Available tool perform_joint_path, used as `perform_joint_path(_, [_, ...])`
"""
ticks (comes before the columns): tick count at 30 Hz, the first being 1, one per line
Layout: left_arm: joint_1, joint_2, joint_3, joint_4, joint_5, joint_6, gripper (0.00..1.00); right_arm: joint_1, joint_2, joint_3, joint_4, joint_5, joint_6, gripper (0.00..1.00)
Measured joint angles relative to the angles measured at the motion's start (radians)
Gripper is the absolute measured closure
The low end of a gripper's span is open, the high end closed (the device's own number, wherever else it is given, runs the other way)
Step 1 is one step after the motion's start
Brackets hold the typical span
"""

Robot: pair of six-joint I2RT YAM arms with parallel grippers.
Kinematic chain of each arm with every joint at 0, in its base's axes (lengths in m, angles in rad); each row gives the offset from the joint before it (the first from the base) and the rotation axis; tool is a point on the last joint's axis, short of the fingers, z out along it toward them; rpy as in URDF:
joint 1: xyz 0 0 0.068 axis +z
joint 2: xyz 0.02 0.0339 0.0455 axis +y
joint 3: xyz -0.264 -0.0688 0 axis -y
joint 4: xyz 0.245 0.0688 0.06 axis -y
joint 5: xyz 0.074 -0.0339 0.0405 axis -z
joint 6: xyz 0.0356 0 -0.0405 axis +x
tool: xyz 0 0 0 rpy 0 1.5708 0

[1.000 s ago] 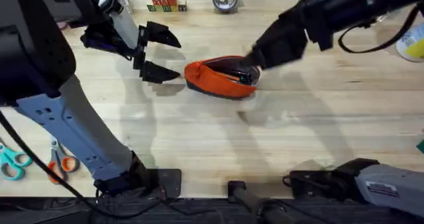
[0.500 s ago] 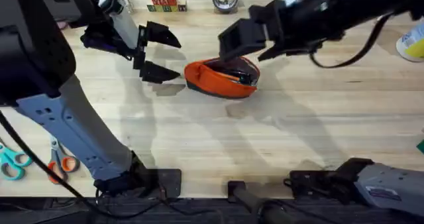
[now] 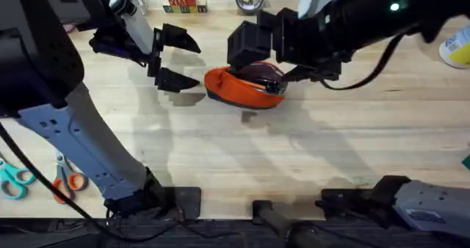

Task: Unzip the bag, pick up the pens from the table one at a time and place them inside, then zip the bag closed.

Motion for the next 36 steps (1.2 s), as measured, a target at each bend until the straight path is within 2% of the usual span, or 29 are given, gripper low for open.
perform_joint_path(9, [0.0, 0.0, 0.0, 0.0, 0.0, 0.0, 0.007, 0.007, 0.058, 0.0, 0.013, 0.0, 0.112, 0.003])
perform_joint_path(17, [0.0, 0.0, 0.0, 0.0, 0.0, 0.0, 0.007, 0.07, 0.133, 0.0, 0.085, 0.02, 0.129, 0.003])
perform_joint_path(30, [0.0, 0.0, 0.0, 0.0, 0.0, 0.0, 0.008, 0.197, 0.223, 0.0, 0.145, 0.17, 0.158, 0.003])
perform_joint_path(36, [0.0, 0.0, 0.0, 0.0, 0.0, 0.0, 0.007, 0.211, 0.27, 0.0, 0.161, 0.199, 0.179, 0.005])
